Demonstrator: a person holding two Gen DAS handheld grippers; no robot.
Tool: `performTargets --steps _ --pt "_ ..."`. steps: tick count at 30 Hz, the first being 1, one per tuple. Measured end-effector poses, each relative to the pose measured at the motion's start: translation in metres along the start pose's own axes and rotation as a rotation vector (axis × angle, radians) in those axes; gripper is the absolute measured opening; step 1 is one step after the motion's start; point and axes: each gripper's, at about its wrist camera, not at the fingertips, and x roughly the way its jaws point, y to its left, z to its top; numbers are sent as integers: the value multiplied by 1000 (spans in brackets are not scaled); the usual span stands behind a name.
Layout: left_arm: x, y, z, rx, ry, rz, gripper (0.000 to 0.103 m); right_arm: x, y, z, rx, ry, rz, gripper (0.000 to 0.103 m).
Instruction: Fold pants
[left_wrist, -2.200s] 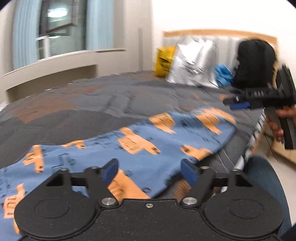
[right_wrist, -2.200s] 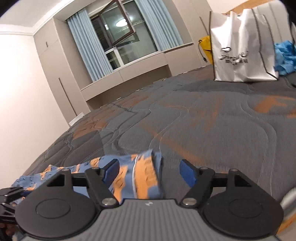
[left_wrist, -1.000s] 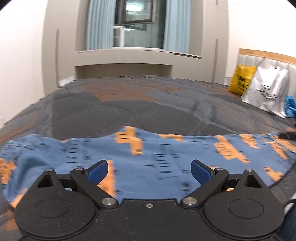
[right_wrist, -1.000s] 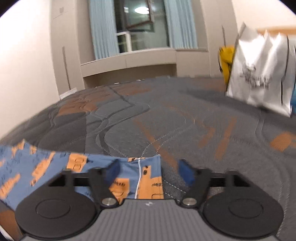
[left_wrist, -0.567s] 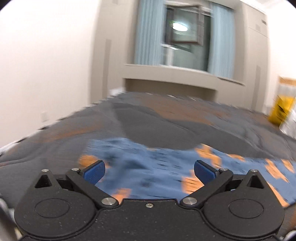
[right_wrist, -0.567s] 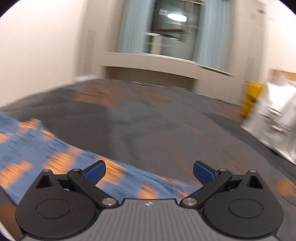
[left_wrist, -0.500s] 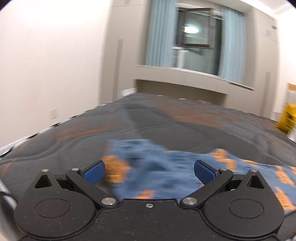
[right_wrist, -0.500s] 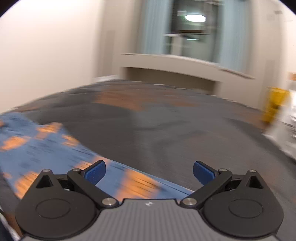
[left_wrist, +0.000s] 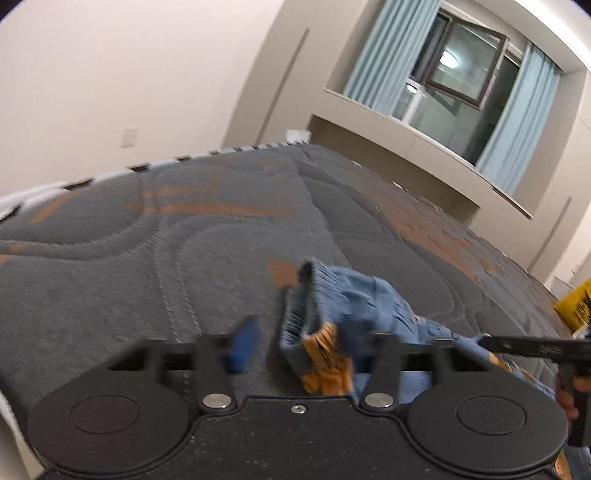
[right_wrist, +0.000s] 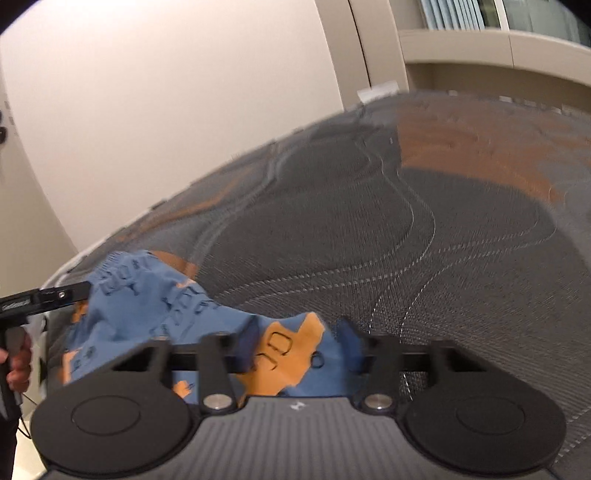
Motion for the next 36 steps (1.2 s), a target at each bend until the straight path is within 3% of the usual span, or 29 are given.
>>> performTargets --steps 3,8,11,14,16,18,21,23,25,26,28,32,36 --pt "2 -5 -3 12 -24 3 20 0 -5 -4 -9 -14 -10 10" --pt "-12 -12 1 36 -103 30 16 -11 6 -3 -75 -80 -73 8" --pt "-12 -12 -2 54 -92 65 12 -2 11 -2 -89 -66 -98 8" --pt "-3 -11 -5 79 -59 80 15 13 13 -8 -115 -51 -120 9" --pt "-7 -15 -4 98 -76 96 28 10 15 -10 -120 -71 -128 22" --pt "-14 -20 -3 106 -95 118 45 -4 18 -12 -114 -99 -153 60" --pt "-26 -32 -4 143 -150 153 74 -35 28 -24 -163 -144 -148 82" --pt "-32 -48 -8 180 -178 152 85 -53 38 -39 -215 -154 -183 97" --pt "-35 -66 -13 221 -192 120 100 -70 48 -58 -266 -170 -242 100" --pt "-36 -78 -18 245 -195 100 102 -77 52 -68 -289 -171 -267 102" --pt "-32 -100 -29 297 -181 58 102 -90 56 -89 -309 -165 -324 103" --pt "-16 -144 -60 402 -50 -23 102 -111 55 -126 -306 -125 -444 103" --pt "-7 -168 -89 531 31 16 102 -140 42 -157 -267 -108 -526 103"
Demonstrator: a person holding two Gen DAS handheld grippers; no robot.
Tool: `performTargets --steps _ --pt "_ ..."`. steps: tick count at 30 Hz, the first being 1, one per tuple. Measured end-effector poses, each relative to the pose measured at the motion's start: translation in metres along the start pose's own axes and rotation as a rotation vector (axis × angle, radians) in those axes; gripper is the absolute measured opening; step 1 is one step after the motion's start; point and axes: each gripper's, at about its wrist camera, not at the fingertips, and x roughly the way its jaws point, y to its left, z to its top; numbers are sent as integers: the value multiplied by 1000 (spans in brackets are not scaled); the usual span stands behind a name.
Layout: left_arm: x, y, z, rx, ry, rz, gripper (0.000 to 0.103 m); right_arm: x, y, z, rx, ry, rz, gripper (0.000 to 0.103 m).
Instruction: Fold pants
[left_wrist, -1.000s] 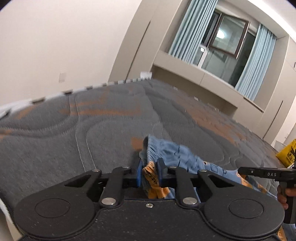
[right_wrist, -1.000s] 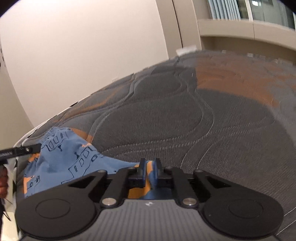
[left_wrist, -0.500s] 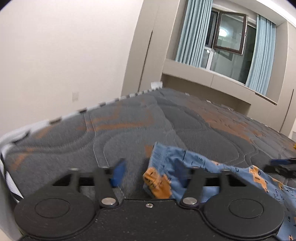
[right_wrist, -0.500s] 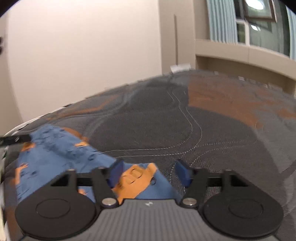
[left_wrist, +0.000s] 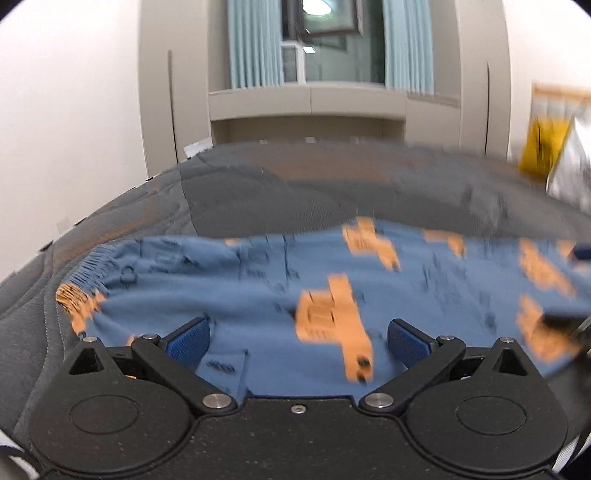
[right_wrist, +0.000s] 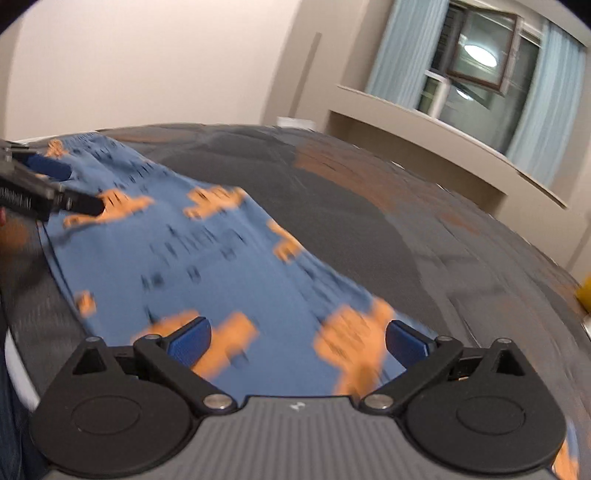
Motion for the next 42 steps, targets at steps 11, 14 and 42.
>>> performTargets --steps 11,14,42 --pt "-7 -43 25 32 22 1 102 -73 -94 -91 280 -48 -323 103" --pt "0 -81 39 69 10 -59 102 -97 -117 -111 370 -118 -356 103" --pt "108 -274 86 165 111 -424 102 -129 -200 -177 1003 -228 91 103"
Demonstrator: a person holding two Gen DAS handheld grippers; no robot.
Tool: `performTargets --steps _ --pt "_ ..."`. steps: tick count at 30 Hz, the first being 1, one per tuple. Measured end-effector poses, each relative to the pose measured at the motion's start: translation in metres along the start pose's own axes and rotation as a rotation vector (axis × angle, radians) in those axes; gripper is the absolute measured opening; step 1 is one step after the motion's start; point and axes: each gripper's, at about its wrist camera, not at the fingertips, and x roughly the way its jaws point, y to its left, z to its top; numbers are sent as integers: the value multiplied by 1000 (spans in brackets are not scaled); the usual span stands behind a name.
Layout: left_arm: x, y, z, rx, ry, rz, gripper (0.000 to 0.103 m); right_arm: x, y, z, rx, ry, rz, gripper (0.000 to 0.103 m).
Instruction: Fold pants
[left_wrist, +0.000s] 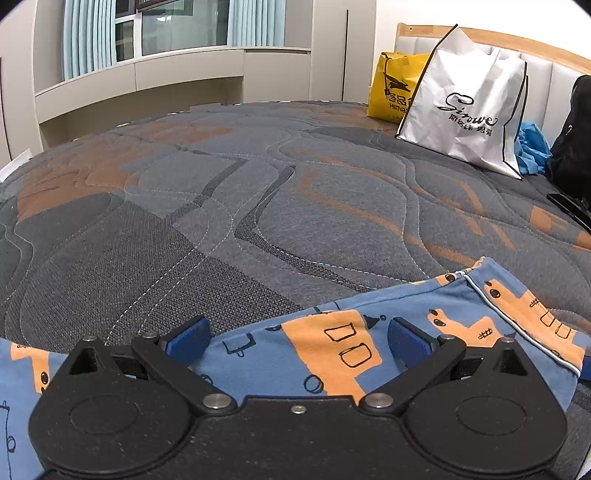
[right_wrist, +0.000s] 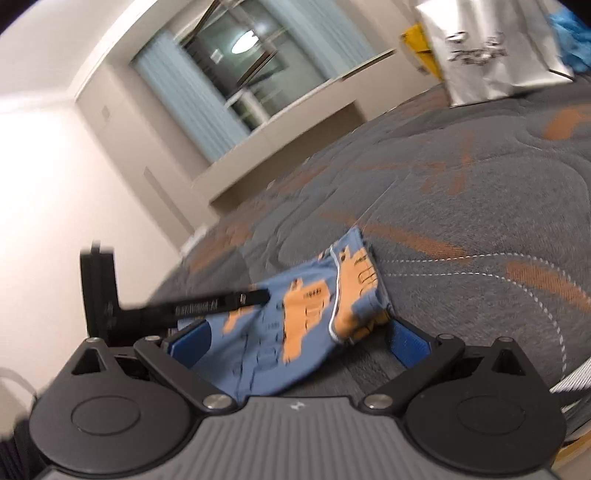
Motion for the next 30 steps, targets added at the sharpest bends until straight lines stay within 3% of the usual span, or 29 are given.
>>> performTargets --steps 5,9,12,13,15,17,21,23,27,29,30 --pt "-12 2 12 -33 -21 -21 102 -3 -1 -9 102 -126 -15 98" --pt "-23 -4 29 -80 -40 -155 102 -2 -2 -11 139 -160 -28 74" --pt "-24 -12 38 -122 -27 -281 102 4 3 -12 94 -151 -87 59" --pt "-23 -16 41 -136 -17 -318 102 5 6 -13 63 -155 -116 55" --pt "-17 -26 45 -150 13 -369 102 10 18 -16 -30 -156 -178 30" --pt "-13 -34 47 -160 56 -411 102 14 35 -21 -169 -162 -241 21" --pt "-4 -41 52 -198 144 -480 102 23 71 -38 -453 -178 -327 16" --pt "0 -43 53 -213 195 -455 102 29 87 -47 -580 -173 -355 16" --pt "0 -46 50 -201 214 -436 102 50 115 -69 -809 -143 -398 16" --pt "3 -45 48 -205 233 -437 99 58 123 -77 -864 -127 -395 16" --pt "4 -45 46 -207 243 -436 92 61 126 -79 -883 -124 -396 16"
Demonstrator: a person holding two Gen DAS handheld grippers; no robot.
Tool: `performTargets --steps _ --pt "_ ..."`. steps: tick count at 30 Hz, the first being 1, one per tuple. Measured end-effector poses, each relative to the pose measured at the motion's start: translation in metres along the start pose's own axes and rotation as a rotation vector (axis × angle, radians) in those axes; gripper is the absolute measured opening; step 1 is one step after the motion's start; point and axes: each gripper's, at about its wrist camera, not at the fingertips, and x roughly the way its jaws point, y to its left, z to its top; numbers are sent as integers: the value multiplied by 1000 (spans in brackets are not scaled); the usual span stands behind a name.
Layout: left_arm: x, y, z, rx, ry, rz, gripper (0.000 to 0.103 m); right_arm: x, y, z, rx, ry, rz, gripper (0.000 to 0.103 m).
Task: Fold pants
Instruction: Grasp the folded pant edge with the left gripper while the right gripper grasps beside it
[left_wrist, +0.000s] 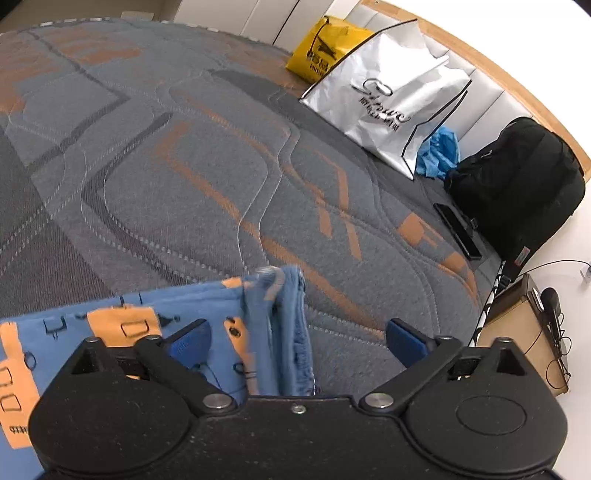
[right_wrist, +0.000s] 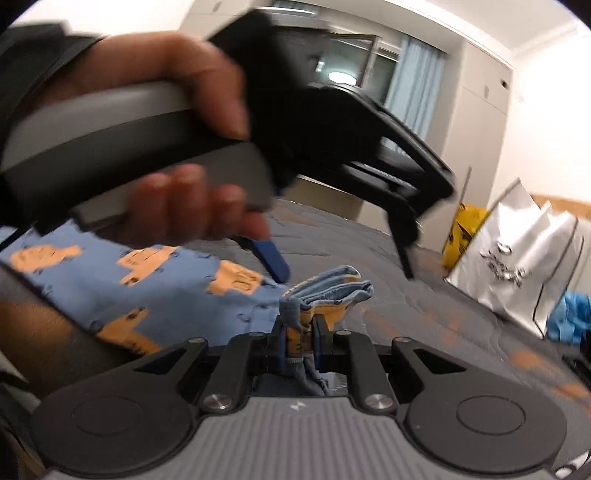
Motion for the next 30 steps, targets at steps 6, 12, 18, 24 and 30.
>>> performTargets --steps 6,12,18,24,30 --pt "6 9 -6 -25 21 17 63 5 5 0 -9 1 -5 16" --pt "-1 12 -9 -44 -9 24 38 -2 7 -1 -26 0 -11 16" --pt "-18 14 -18 -56 -75 16 11 -11 10 0 -25 -13 -36 27" --pt "-40 20 -22 -100 -123 -23 10 -14 19 2 -52 -24 -52 42" --pt "-79 35 -32 -124 -185 -39 10 -29 27 14 -42 -97 -24 26"
